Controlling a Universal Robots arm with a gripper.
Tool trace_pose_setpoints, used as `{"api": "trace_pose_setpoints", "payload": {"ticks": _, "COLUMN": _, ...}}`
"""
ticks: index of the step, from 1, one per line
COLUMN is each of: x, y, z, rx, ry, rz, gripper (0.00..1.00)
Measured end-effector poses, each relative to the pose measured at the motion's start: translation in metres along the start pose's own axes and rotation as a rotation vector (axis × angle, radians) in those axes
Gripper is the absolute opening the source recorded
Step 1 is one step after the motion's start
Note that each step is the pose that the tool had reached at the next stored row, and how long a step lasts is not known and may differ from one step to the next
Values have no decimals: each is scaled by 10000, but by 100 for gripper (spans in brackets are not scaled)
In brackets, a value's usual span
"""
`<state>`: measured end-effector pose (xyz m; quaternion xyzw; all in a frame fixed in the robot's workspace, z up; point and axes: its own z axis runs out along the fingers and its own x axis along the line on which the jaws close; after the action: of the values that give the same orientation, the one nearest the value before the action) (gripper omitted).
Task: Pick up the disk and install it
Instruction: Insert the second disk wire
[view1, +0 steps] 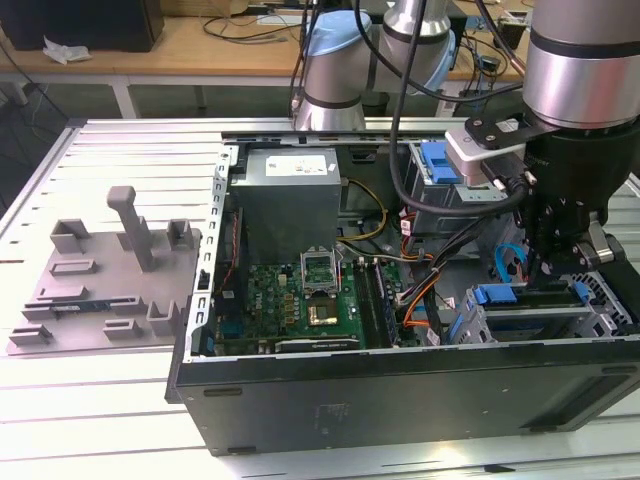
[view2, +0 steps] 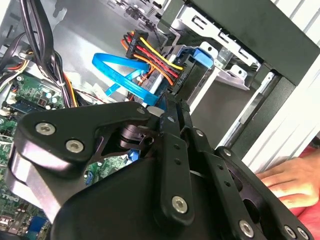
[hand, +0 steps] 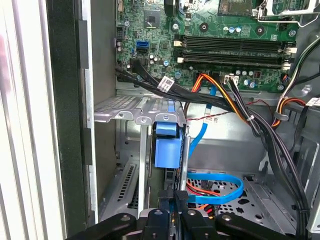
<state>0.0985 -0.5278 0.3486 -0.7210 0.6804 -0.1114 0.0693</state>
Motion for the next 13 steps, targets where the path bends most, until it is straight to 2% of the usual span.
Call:
{"api": "trace_pose_setpoints", "payload": {"ticks": 2, "x": 0, "y": 1, "z": 0, "rx": 30, "ry": 2, "rz": 3, "gripper": 16}}
{"api": "trace_pose_setpoints", "payload": {"ticks": 4, "x": 0, "y": 1, "z": 0, "rx": 108, "ry": 1, "rz": 9, "gripper": 16}}
{"api": "trace_pose_setpoints", "payload": {"ticks": 6, "x": 0, "y": 1, "z": 1, "rx": 209, "ry": -4, "rz": 16, "gripper": 16}}
{"api": "trace_pose_setpoints", "payload": {"ticks": 7, "x": -1, "y": 2, "z": 5, "rx": 310, "ry": 0, "rz": 21, "gripper": 16}}
{"api": "trace_pose_setpoints", "payload": {"ticks": 10, "x": -2, "y": 14, "z": 17, "rx": 481, "ry": 11, "rz": 30, "gripper": 16}}
{"api": "trace_pose_setpoints", "payload": {"ticks": 12, "x": -5, "y": 42, "z": 31, "rx": 575, "ry": 16, "rz": 35, "gripper": 16}}
{"api": "trace_pose_setpoints", "payload": {"ticks": 13, "x": -6, "y": 58, "z": 32, "rx": 579, "ry": 17, "rz": 35, "gripper": 16}}
